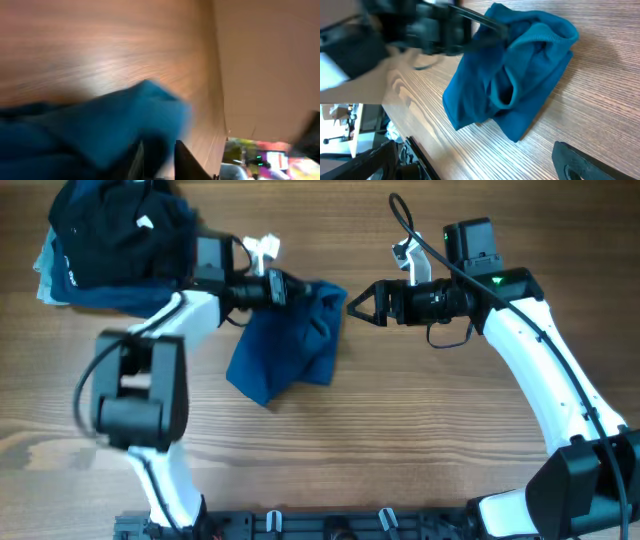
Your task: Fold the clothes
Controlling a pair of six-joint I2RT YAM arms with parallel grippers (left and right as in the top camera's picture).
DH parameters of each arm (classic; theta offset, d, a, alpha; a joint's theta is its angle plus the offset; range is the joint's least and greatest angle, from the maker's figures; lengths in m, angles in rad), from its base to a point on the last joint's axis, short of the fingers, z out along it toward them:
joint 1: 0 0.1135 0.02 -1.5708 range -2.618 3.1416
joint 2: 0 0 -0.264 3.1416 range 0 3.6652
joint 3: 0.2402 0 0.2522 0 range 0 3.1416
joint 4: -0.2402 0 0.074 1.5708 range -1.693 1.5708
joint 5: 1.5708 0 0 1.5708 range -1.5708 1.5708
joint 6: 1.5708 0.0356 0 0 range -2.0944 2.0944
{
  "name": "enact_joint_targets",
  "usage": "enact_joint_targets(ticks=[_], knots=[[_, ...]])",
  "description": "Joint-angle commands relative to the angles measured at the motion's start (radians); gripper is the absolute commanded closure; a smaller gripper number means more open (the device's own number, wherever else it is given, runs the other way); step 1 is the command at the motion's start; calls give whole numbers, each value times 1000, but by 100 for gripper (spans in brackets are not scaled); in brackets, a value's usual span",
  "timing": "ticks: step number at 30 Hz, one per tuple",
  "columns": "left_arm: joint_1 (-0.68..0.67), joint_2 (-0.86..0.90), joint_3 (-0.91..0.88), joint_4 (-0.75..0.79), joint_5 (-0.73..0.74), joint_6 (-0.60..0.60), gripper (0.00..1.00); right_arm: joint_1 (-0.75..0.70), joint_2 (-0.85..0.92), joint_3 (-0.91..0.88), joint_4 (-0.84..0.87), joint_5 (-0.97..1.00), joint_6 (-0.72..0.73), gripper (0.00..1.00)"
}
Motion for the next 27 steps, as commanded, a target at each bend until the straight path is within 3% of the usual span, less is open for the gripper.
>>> enact_joint_targets(ticks=[1,4,6,9,15,19,22,25,27], knots=[[-10,114,-2,33,28,-26,74,3,15,3,-6,-21,-17,1],[-2,143,0,35,77,-33,74,3,15,3,-21,-21,-21,0],[14,121,22,71,222,-75,82,3,15,3,-25,-20,-25,1],[31,40,55,70,315,-133,86,3,15,3,-34,-21,-24,1],[31,-237,56,-65,338,-150,80,3,15,3,-47,-20,-26,0],[31,-319,55,-312,313,-21,80,3,15,3,-42,-20,-33,0],[31,-308,51,-645,117,159,82,3,15,3,-53,-18,-51,0],[31,-307,9,-763,51,274,80,3,15,3,-47,-17,-51,1],[31,-307,-39,-756,12,273,78,3,15,3,-39,-17,-51,0]])
